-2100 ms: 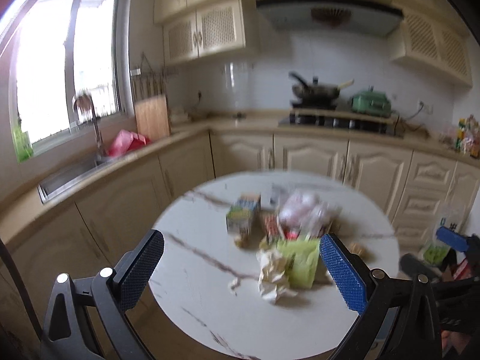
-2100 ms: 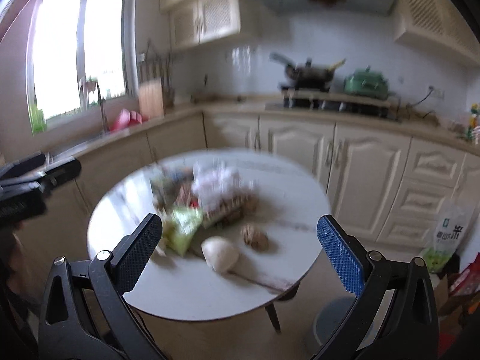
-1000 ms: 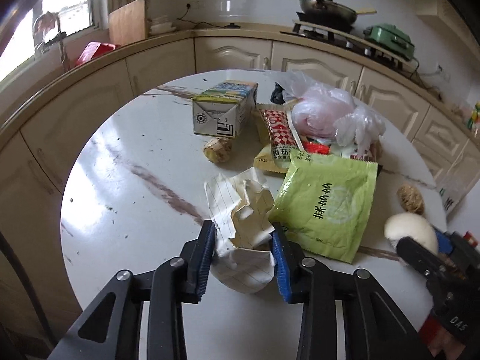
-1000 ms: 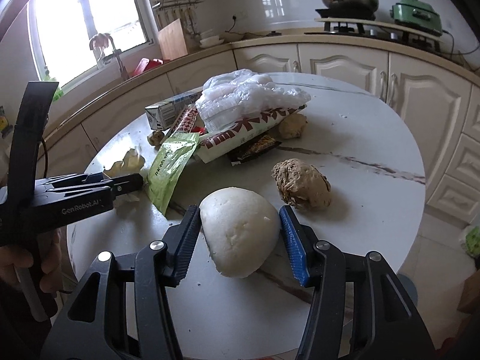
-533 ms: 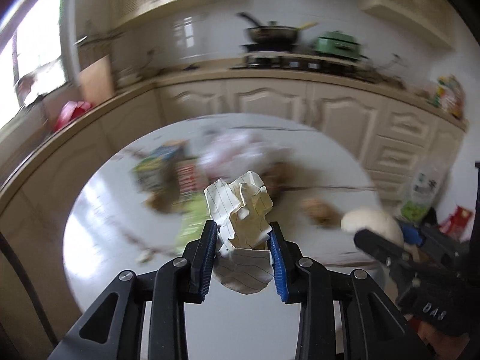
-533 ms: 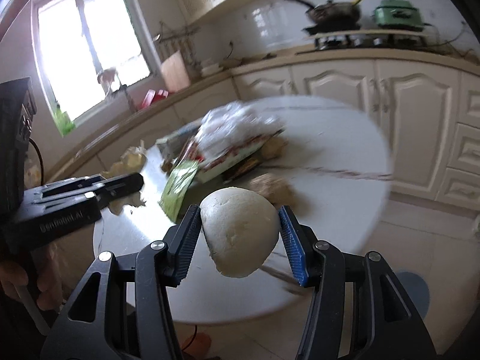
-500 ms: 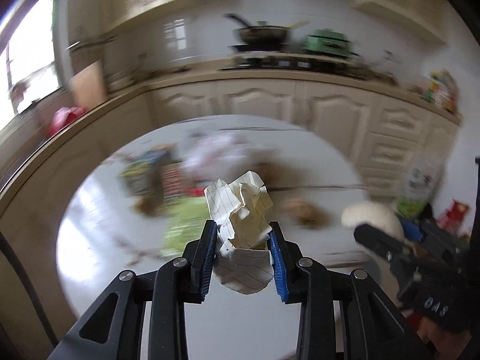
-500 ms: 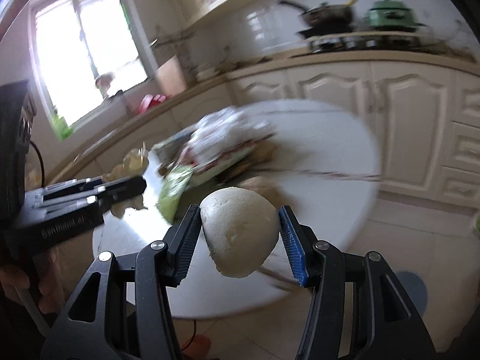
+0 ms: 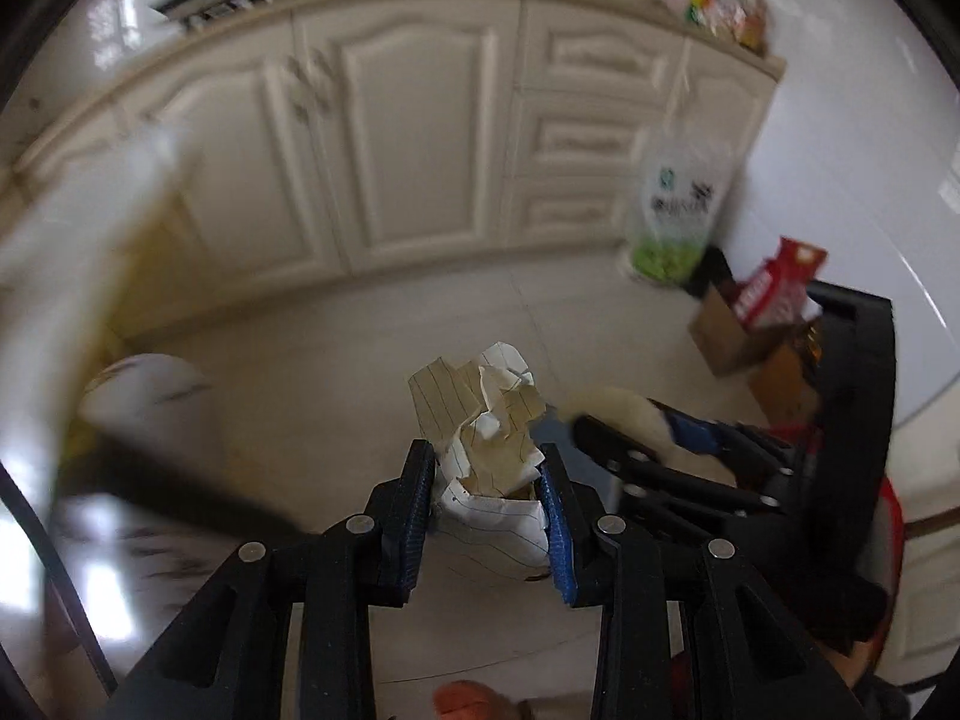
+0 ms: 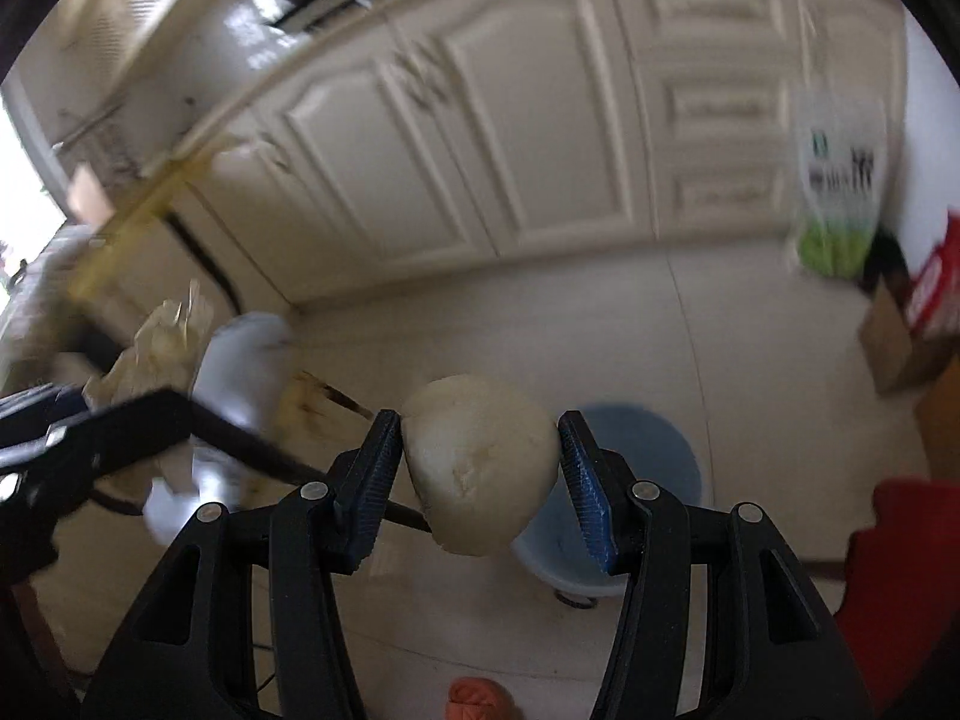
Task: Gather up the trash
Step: 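Carry paper and bun to the blue bin and open both tools, then grasp green snack bag with left tool while right tool grasps brown lump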
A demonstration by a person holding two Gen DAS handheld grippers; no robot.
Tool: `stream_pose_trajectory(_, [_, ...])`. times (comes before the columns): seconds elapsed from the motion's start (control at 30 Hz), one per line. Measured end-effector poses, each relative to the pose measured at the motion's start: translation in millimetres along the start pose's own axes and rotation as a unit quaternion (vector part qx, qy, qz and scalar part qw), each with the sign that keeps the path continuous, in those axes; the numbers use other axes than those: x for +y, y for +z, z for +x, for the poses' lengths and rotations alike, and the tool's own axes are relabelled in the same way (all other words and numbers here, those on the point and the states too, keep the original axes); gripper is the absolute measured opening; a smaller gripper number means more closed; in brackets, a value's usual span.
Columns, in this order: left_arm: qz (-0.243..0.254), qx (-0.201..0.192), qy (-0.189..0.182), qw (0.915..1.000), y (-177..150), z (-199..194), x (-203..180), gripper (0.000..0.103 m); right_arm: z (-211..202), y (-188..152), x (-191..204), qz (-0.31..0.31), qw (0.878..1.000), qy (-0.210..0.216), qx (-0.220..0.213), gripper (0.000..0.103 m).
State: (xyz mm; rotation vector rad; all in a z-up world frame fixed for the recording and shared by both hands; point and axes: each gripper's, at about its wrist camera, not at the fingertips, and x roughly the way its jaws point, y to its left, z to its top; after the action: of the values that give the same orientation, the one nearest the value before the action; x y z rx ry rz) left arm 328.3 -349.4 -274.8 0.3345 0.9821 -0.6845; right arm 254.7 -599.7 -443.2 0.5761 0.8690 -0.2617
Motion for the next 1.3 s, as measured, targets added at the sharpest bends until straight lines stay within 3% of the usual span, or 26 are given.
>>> stream_pose_trajectory(0.1, [0.018, 0.033, 0.002, 0.9993, 3.6, 57.0, -5.7, 0.03, 31.1, -4.5, -38.1, 0.031, 0.999, -0.006, 0.012, 0.056])
stream_pose_trajectory(0.3, [0.021, 0.072, -0.01, 0.9971, 28.3, 154.6, -5.0, 0.031, 41.4, -15.9, -80.6, 0.052, 0.997, -0.056, 0.017, 0.081])
stream_pose_trajectory(0.4, [0.027, 0.08, -0.005, 0.9964, 36.4, 187.1, -4.6, 0.035, 34.4, -18.7, -93.6, 0.066, 0.995, -0.072, 0.016, 0.082])
stream_pose_trajectory(0.5, [0.038, 0.085, 0.016, 0.9955, 64.9, 221.2, -1.2, 0.056, 22.0, -18.9, -100.9, 0.084, 0.993, -0.076, 0.004, 0.083])
stream_pose_trajectory(0.57, [0.046, 0.076, 0.029, 0.9956, 70.3, 222.0, -9.9, 0.072, 13.9, -17.2, -102.9, 0.093, 0.993, -0.07, -0.004, 0.084])
stream_pose_trajectory(0.63, [0.058, 0.067, 0.03, 0.9956, 75.2, 223.2, -18.1, 0.081, 7.1, -15.9, -102.2, 0.096, 0.993, -0.073, -0.008, 0.085])
stream_pose_trajectory(0.77, [0.059, 0.046, 0.038, 0.9964, 70.1, 184.2, -32.9, 0.082, -20.2, -14.1, -98.2, 0.098, 0.992, -0.069, -0.028, 0.085])
stream_pose_trajectory(0.93, [0.057, -0.035, 0.051, 0.9964, 54.2, 77.1, -39.1, 0.083, -79.9, -0.4, -67.3, 0.078, 0.993, -0.041, -0.077, 0.087])
stream_pose_trajectory(1.0, [0.058, -0.074, 0.082, 0.9922, 47.5, 37.1, -39.5, 0.085, -116.0, 7.7, -41.3, 0.054, 0.992, -0.027, -0.11, 0.093])
stream_pose_trajectory(1.07, [0.051, -0.118, 0.094, 0.9872, 38.5, -6.2, -36.6, 0.099, -146.1, 14.4, -13.2, 0.027, 0.99, -0.012, -0.137, 0.095])
stream_pose_trajectory(1.2, [0.029, -0.177, 0.13, 0.9753, 16.4, -84.2, -26.9, 0.1, -198.1, 21.5, 46.3, -0.026, 0.983, 0.011, -0.179, 0.103])
stream_pose_trajectory(1.3, [0.012, -0.209, 0.154, 0.9656, -8.5, -132.0, -14.7, 0.102, -225.9, 21.8, 96.1, -0.064, 0.977, 0.034, -0.203, 0.103])
